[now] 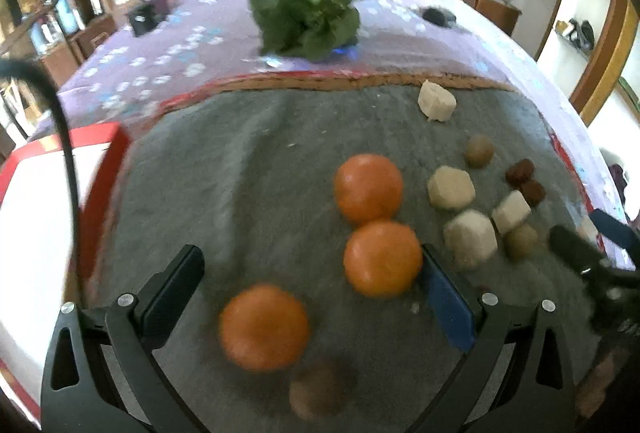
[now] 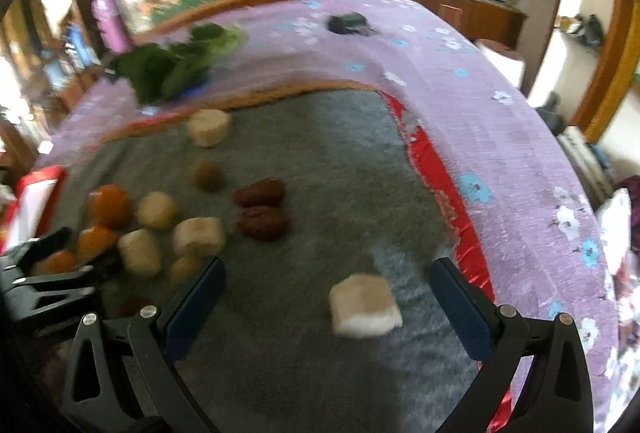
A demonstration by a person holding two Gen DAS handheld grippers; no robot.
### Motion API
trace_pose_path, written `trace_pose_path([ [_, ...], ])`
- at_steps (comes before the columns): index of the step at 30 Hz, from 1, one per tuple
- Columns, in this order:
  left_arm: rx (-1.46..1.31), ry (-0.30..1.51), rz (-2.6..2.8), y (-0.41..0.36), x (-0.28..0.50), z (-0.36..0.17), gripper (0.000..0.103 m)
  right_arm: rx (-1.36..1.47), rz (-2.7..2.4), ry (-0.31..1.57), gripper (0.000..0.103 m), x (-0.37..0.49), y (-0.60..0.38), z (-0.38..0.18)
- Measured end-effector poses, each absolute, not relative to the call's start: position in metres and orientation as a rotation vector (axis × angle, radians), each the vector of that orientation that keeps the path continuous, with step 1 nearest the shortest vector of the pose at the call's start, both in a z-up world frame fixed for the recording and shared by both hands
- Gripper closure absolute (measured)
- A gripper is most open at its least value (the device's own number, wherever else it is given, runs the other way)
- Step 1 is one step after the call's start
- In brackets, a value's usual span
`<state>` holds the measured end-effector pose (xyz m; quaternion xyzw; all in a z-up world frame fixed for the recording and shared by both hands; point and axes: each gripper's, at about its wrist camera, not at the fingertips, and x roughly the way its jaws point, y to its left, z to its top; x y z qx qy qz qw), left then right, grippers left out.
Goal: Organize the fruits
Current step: 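Grasp the pale cube with the right tool while the left tool approaches a brown nut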
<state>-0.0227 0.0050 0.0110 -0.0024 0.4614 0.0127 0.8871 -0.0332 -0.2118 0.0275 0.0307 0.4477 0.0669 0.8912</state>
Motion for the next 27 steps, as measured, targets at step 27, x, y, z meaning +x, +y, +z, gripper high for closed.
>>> trace_pose_path([
  [27,0.143,0.897,-0.098,0.001,-0.077,0.046,0.0,0.001,0.322,0.87,0.021,-0.072,-0.24,0.04],
])
